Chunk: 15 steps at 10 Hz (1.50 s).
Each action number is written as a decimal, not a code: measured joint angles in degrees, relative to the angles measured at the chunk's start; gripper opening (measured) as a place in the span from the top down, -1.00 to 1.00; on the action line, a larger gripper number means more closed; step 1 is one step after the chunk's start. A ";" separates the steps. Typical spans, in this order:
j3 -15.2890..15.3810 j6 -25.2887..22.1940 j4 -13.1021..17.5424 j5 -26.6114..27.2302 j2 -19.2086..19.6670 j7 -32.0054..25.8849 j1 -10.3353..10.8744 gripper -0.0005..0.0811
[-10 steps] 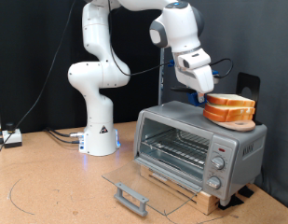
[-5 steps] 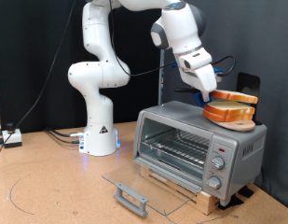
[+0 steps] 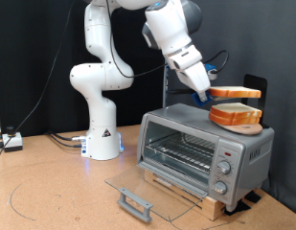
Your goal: Make a piece of toast with the oven
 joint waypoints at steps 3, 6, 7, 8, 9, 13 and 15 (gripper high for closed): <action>-0.80 -2.04 -0.20 -0.06 -0.35 -2.83 -0.78 0.02; -7.49 -8.13 -1.60 0.50 -1.34 -12.55 -1.75 0.02; -9.18 -9.10 -1.85 0.34 -1.55 -13.90 -2.54 0.02; -10.59 -9.25 -2.18 0.20 -1.77 -15.31 -3.46 0.02; -11.84 -9.30 -2.42 -0.63 -1.92 -16.58 -4.48 0.02; -17.34 -14.09 -2.28 -6.98 -1.91 -20.86 -8.71 0.02; -20.36 -16.22 -2.10 -8.97 -1.84 -23.68 -10.62 0.02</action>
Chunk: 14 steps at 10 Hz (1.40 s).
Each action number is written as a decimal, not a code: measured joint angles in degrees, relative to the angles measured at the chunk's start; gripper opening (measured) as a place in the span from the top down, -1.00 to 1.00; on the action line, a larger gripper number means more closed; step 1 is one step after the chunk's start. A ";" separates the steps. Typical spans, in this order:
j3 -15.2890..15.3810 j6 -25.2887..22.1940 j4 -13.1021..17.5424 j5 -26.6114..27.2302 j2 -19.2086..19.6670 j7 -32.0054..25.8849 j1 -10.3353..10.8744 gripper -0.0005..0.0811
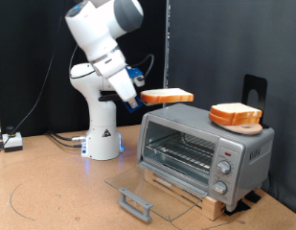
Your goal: Make a piece of toast with the oven
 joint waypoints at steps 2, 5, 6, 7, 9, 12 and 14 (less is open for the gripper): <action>-2.87 -1.43 0.28 -2.49 0.16 -3.05 -1.76 0.02; -6.23 -2.04 0.73 -7.86 0.65 -6.89 -4.38 0.02; -7.34 -1.87 0.75 -8.46 0.81 -7.33 -5.26 0.02; -8.09 -1.85 0.79 -8.51 0.88 -7.63 -5.94 0.02; -7.96 -1.89 0.18 -8.61 0.95 -10.07 -5.76 0.02; -6.96 5.01 -3.22 -9.77 4.70 -14.92 -5.44 0.02; -5.56 9.09 -4.35 -9.82 9.01 -15.49 -4.90 0.02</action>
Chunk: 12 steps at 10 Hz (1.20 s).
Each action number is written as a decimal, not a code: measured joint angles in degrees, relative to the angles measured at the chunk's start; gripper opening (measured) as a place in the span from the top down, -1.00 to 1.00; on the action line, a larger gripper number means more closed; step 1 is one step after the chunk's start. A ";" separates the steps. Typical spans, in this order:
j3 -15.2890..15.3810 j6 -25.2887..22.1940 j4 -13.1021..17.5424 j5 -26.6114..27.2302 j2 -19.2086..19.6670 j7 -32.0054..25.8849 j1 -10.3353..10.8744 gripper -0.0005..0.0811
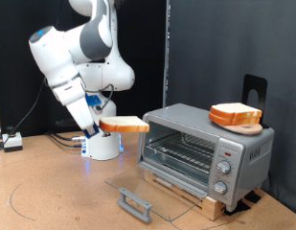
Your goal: Make a piece of toast with the oven
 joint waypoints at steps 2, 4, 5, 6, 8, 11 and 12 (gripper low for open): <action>1.63 3.25 -0.65 0.35 3.77 -0.25 1.19 0.02; 3.53 6.88 -2.10 2.11 5.65 -0.32 2.94 0.02; 4.68 8.07 -3.03 3.36 5.81 -0.32 4.03 0.02; 5.90 9.20 -4.00 4.81 5.78 -0.31 5.19 0.02; 8.62 12.03 -5.95 8.13 5.48 0.08 7.61 0.02; 13.50 15.15 -7.92 9.67 4.34 4.37 10.60 0.02; 15.15 16.46 -8.40 10.34 3.97 5.66 11.58 0.02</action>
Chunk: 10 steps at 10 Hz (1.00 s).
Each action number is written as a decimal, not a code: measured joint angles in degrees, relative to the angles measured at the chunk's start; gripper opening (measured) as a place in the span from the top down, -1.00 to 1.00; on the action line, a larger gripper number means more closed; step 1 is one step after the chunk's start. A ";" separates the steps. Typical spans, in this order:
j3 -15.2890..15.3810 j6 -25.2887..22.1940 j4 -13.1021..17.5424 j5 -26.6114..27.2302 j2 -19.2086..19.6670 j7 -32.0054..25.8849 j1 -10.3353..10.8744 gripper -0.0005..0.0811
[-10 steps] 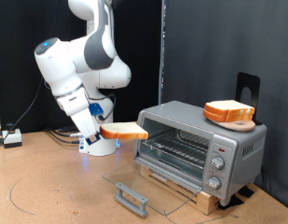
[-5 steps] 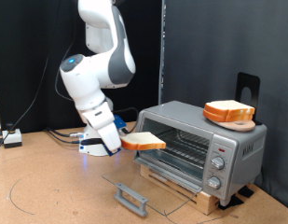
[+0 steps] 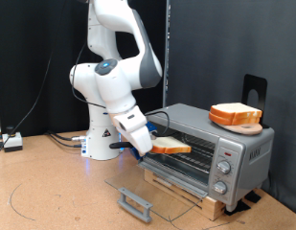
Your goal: Make a piece of toast with the oven
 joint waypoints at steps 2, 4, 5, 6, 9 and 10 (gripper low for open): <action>2.64 1.78 -0.69 0.20 -0.63 2.44 1.13 0.02; 4.78 3.91 -1.16 0.05 -0.82 3.56 1.41 0.02; 5.73 5.72 -1.56 -0.40 -0.82 3.60 1.41 0.02; 6.49 7.40 -1.94 -1.78 -0.82 3.84 1.33 0.02; 7.51 11.92 -2.44 -9.58 -1.26 4.29 0.18 0.02; 7.31 12.08 -2.44 -10.80 -1.86 3.50 -0.44 0.02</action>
